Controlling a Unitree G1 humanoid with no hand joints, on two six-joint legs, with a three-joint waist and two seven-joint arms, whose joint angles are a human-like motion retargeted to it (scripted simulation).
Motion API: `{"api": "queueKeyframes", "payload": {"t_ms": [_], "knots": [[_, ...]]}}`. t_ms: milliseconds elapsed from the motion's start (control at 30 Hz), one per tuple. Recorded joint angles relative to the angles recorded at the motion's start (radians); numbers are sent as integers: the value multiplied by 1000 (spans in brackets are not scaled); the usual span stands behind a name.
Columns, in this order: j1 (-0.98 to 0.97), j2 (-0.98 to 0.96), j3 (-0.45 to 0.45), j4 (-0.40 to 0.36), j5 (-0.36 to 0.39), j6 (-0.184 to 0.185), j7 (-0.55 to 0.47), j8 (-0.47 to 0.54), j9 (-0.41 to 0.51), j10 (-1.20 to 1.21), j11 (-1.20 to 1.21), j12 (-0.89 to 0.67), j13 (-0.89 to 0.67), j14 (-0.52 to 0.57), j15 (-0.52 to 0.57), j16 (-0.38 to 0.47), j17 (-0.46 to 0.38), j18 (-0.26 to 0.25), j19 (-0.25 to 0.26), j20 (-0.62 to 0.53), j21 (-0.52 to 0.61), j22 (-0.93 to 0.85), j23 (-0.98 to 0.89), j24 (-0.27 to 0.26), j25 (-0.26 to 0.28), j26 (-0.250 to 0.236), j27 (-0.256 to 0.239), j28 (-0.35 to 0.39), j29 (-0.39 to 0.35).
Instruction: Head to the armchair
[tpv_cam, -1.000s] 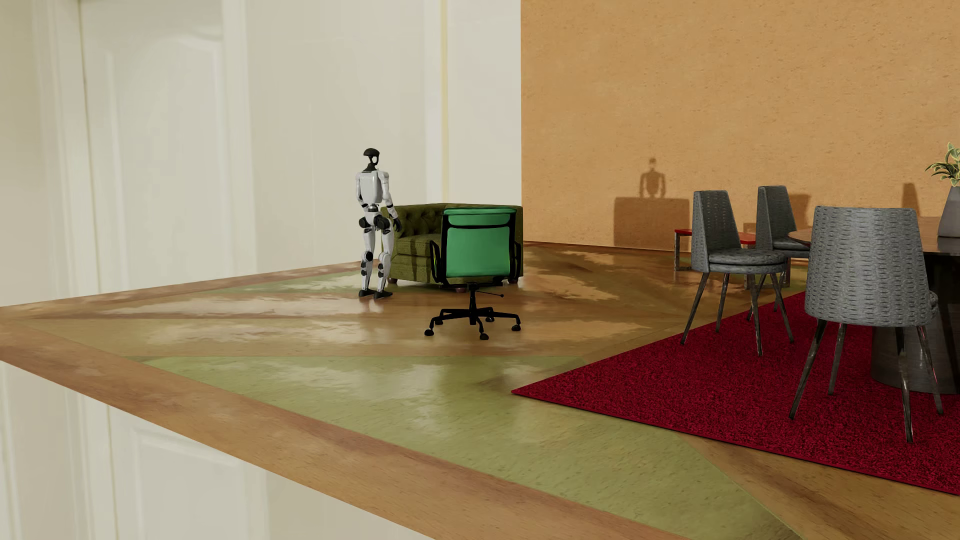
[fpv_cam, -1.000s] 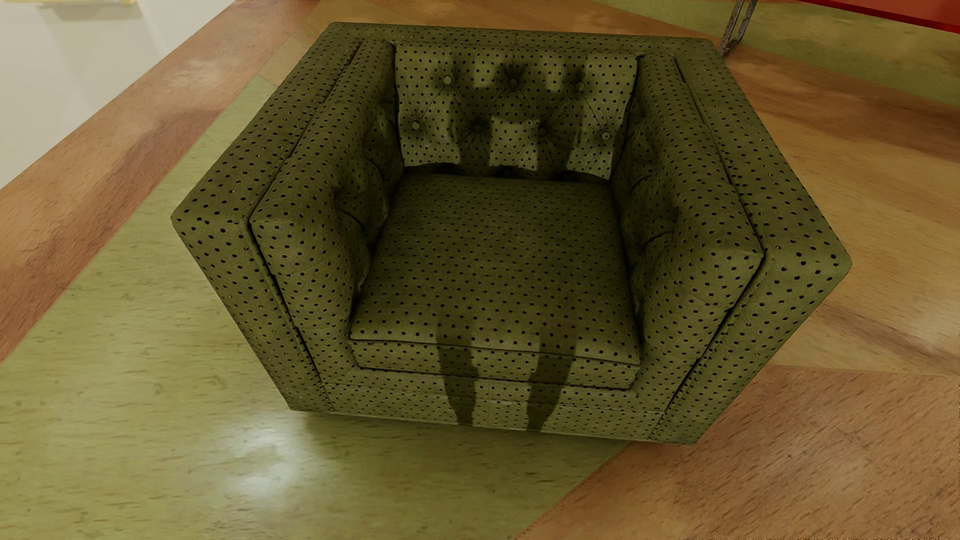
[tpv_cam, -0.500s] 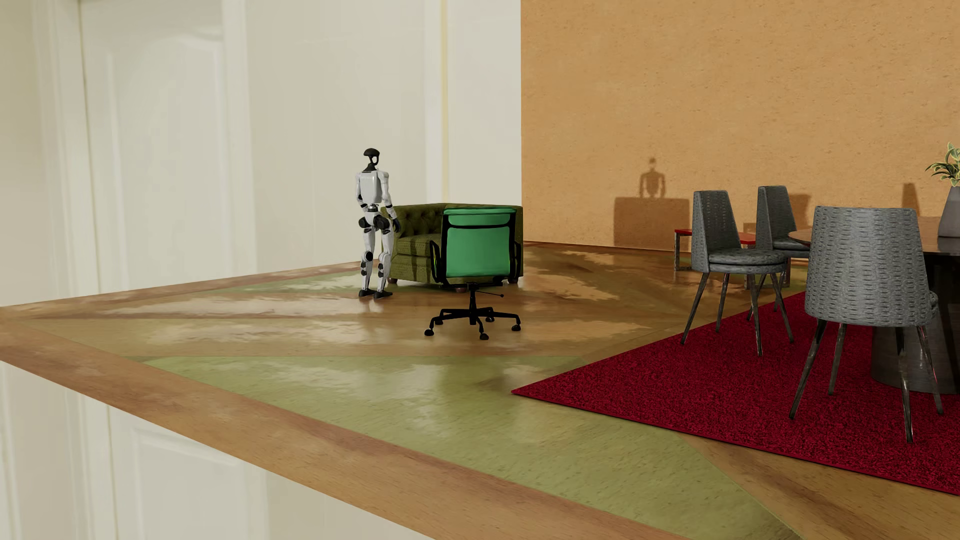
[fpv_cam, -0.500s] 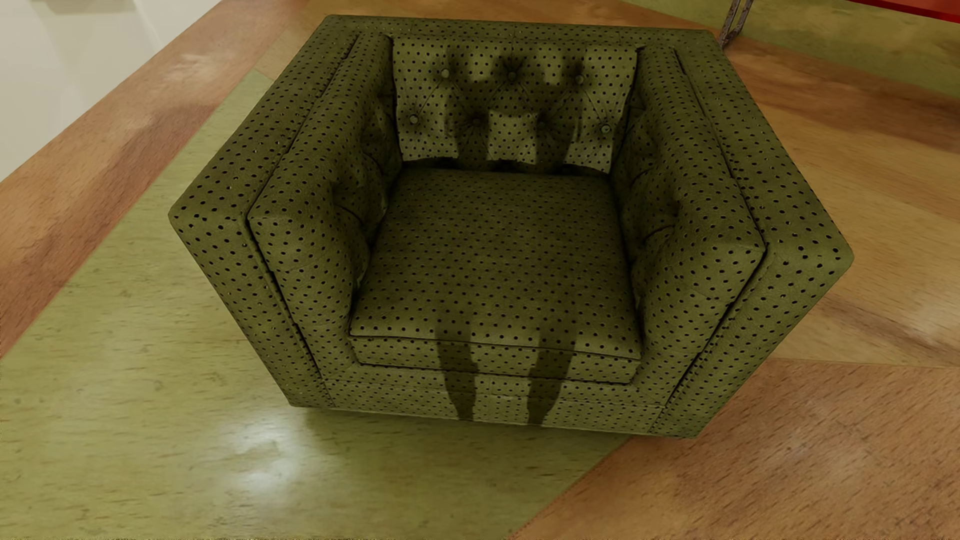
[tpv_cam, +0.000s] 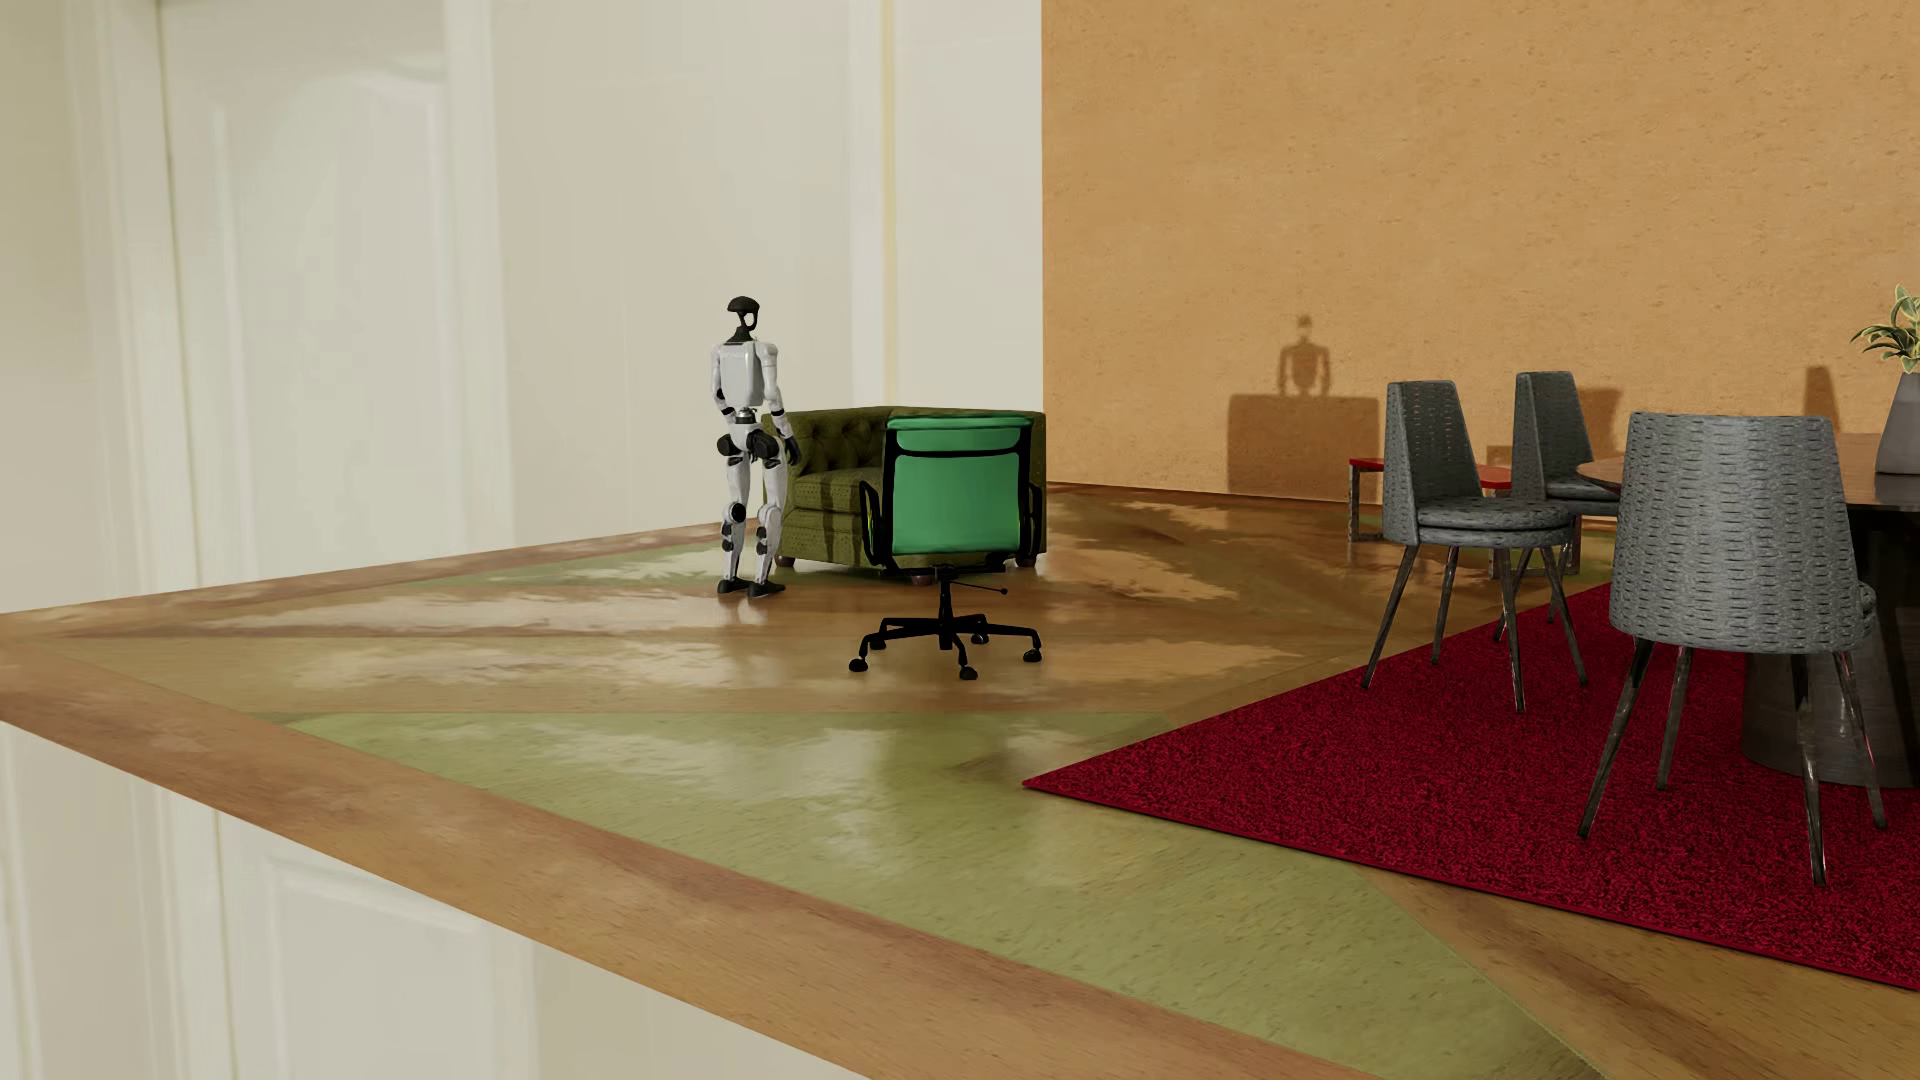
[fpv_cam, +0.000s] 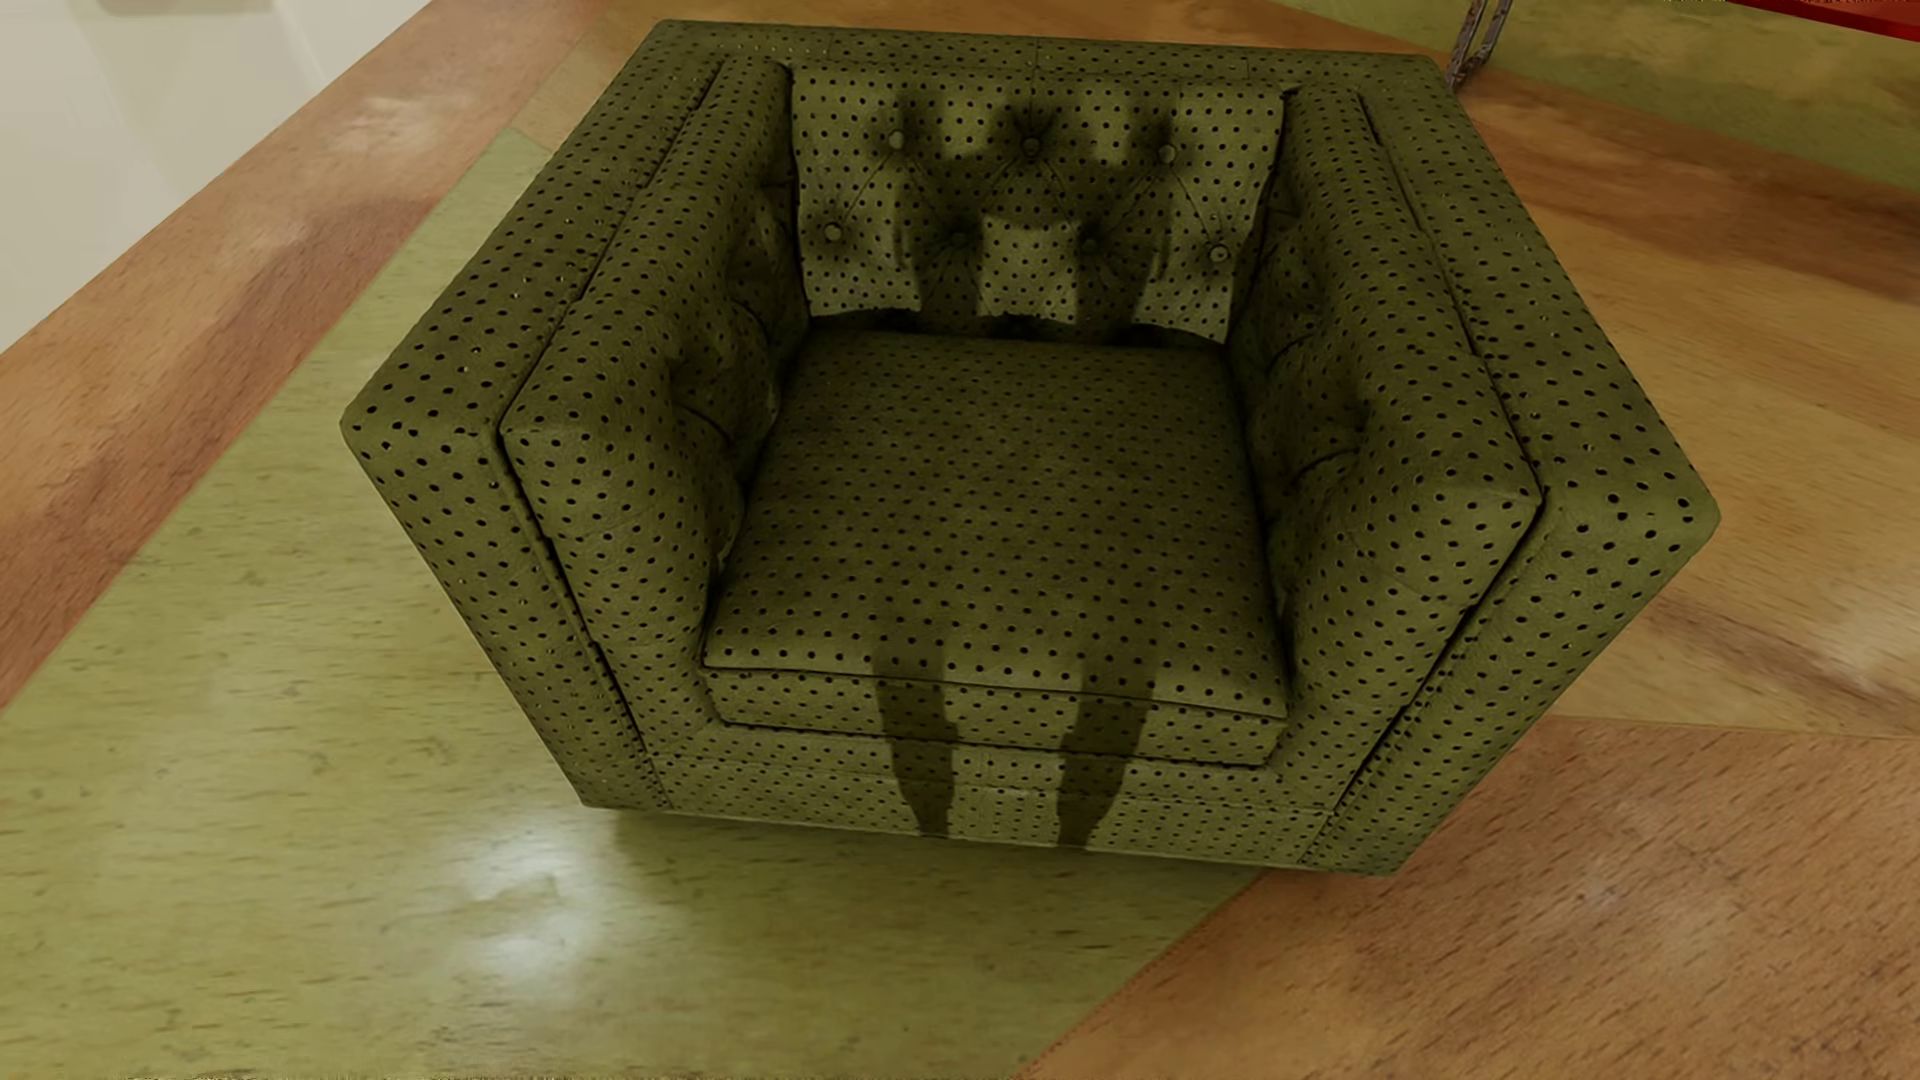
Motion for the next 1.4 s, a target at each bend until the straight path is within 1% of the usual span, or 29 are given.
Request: {"api": "queueKeyframes", "payload": {"t_ms": [167,367,467,667,900,967,1067,1133,1167,1267,1333,1400], "knots": [[0,-2,0,1,1,-1,0,-1,-1,0,2,-1,-3,-1,1,3,0,-1,1,0,7,3,0,-4,0,3,4,-1,0],[3,-3,-1,6,6,-3,9,7,-4,1,8,-8,-21,-5,-1,10,0,-2,-2,-18,16,15,1,5,-1,1,1,-5,6],[5,-2,-4,8,9,-4,13,12,-4,4,13,-6,-29,-9,-3,8,-1,-4,-5,-13,11,7,7,2,-7,8,-12,0,6],[11,-1,-5,11,13,-4,20,18,-3,2,16,4,-32,-11,-5,-11,4,-5,-9,17,-22,-6,8,-15,-3,22,-24,2,13],[13,3,-3,11,12,-5,16,13,3,9,22,7,-24,-13,-10,-29,7,-5,-16,15,-47,-4,1,1,-14,19,-29,4,17],[13,3,-4,10,11,-6,14,12,7,9,23,6,-26,-13,-11,-29,5,-6,-19,18,-41,-3,0,2,-23,19,-46,4,43],[12,2,-4,10,11,-6,14,12,13,9,22,0,-43,-12,-12,-35,-8,-7,-20,16,-29,-6,11,1,-57,30,-98,-5,103],[9,3,-5,11,12,-6,13,11,15,7,16,-2,-49,-10,-10,-34,-11,-8,-20,12,-41,-6,14,2,-75,31,-111,-4,124],[8,3,-5,11,13,-6,13,11,16,6,11,-4,-49,-9,-9,-34,-10,-9,-20,10,-49,-5,13,3,-82,32,-107,-3,120],[3,3,-5,14,16,-6,10,9,16,5,-1,-9,-41,-6,-4,-36,5,-11,-19,5,-71,-4,9,4,-95,33,-75,-3,67],[1,2,-6,15,17,-5,10,9,15,5,-2,-5,-27,-6,-4,-27,15,-13,-20,4,-83,-3,5,3,-88,22,-62,-3,49],[0,1,-6,17,19,-5,13,11,15,6,-1,-3,-21,-7,-5,-24,21,-14,-20,4,-96,-4,8,0,-71,19,-58,-2,48]]}}
